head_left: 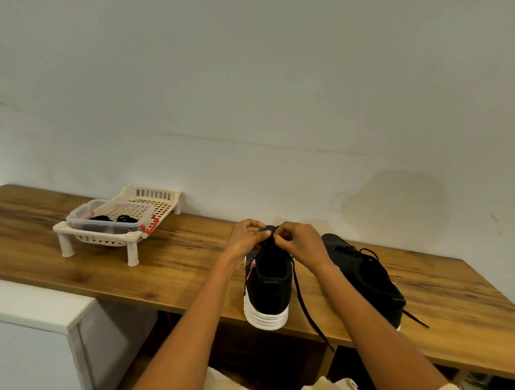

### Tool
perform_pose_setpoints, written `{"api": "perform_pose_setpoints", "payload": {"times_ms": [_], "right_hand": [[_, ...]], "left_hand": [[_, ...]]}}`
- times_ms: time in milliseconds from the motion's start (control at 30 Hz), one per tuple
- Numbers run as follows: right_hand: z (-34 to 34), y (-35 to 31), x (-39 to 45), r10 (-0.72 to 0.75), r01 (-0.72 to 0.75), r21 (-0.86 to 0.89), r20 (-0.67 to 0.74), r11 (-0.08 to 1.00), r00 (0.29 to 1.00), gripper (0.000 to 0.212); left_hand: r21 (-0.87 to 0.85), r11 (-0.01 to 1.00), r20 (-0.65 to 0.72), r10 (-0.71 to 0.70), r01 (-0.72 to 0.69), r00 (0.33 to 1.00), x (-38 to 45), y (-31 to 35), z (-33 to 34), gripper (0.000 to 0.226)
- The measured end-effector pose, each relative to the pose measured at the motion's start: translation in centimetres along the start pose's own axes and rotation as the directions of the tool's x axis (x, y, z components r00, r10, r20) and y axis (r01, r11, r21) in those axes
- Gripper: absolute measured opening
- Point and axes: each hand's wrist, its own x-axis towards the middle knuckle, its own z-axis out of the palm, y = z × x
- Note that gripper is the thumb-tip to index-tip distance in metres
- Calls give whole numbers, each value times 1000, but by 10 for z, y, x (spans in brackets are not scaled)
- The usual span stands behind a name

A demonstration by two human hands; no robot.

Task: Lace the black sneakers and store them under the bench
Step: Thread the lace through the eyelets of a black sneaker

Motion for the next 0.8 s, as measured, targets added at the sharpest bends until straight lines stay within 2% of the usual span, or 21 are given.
{"api": "perform_pose_setpoints", "payload": {"times_ms": [67,167,300,500,567,667,800], "right_hand": [[2,-1,0,37,-36,48,-12,998,999,15],[1,-2,0,99,-89,148,-62,985,993,13],[-2,-12,-1,191,-162,255,-96,953,977,9],[0,-5,-8,131,-106,330,-54,938,990,10],[-2,1,-9,72,-63,324,-18,944,997,16],[-5,4,-5,34,-35,199,10,979,999,26],[-6,3,-6,0,3,120,-27,993,1000,21]], "left_hand": [[83,996,46,34,-38,998,-1,1,-4,21],[304,948,48,84,-95,995,-3,2,-6,16],[418,903,60,79,-97,995,-10,10,-1,13],[553,812,8,218,-186,976,-13,15,2,12],[557,805,-12,257,-207,966,-11,14,4,14],[539,811,-24,286,-228,958,-8,14,7,15],[528,817,-45,301,-233,953,-8,15,12,14]]}}
